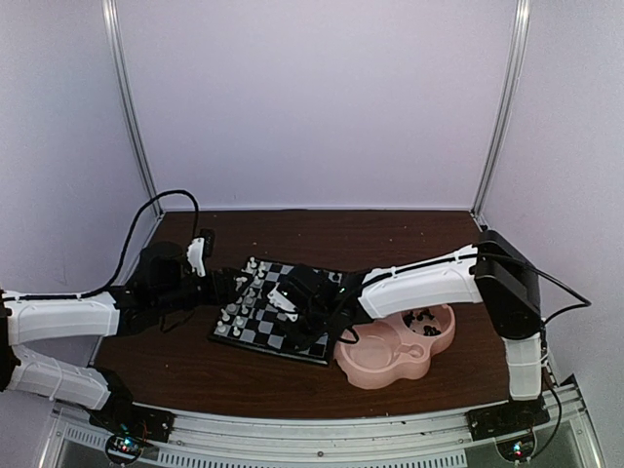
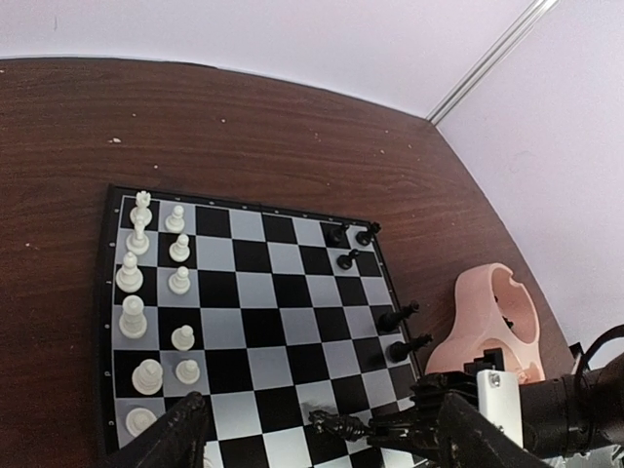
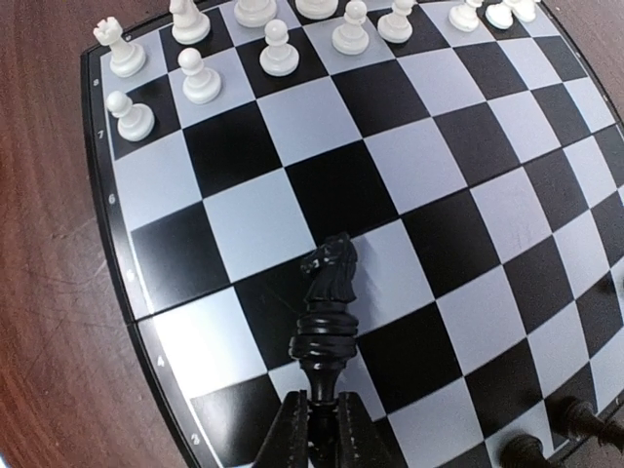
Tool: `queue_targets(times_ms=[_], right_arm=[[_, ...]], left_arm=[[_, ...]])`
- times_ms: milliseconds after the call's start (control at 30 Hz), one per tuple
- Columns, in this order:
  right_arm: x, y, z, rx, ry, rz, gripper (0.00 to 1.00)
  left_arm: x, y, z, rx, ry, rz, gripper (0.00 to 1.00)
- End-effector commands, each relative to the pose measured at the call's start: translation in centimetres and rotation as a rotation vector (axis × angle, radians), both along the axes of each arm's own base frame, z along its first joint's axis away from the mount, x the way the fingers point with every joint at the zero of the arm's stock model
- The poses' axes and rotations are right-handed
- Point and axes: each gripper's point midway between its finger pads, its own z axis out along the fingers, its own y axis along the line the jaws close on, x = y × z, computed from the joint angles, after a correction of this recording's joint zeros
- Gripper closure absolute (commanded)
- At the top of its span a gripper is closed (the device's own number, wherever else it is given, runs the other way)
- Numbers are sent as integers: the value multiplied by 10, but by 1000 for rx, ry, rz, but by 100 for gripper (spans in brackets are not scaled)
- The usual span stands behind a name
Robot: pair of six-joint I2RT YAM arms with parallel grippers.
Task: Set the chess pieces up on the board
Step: Pick up the chess pile from the chessboard.
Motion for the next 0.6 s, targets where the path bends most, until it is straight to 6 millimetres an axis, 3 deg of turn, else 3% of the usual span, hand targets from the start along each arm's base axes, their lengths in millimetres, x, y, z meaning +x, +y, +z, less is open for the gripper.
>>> queue_targets(times_ms=[0,400,567], right_arm=[[3,-2,48,122,-81,-26,98],[-6,-13,86,266,-184,-9,100],[-13,-15,92,267,-215,11,100]], left_arm=[[0,-14,23,-63,-23,-54,18],[-13,-54,28,-208,31,-259,24],[-17,-66,28,-251,53,-324,37]])
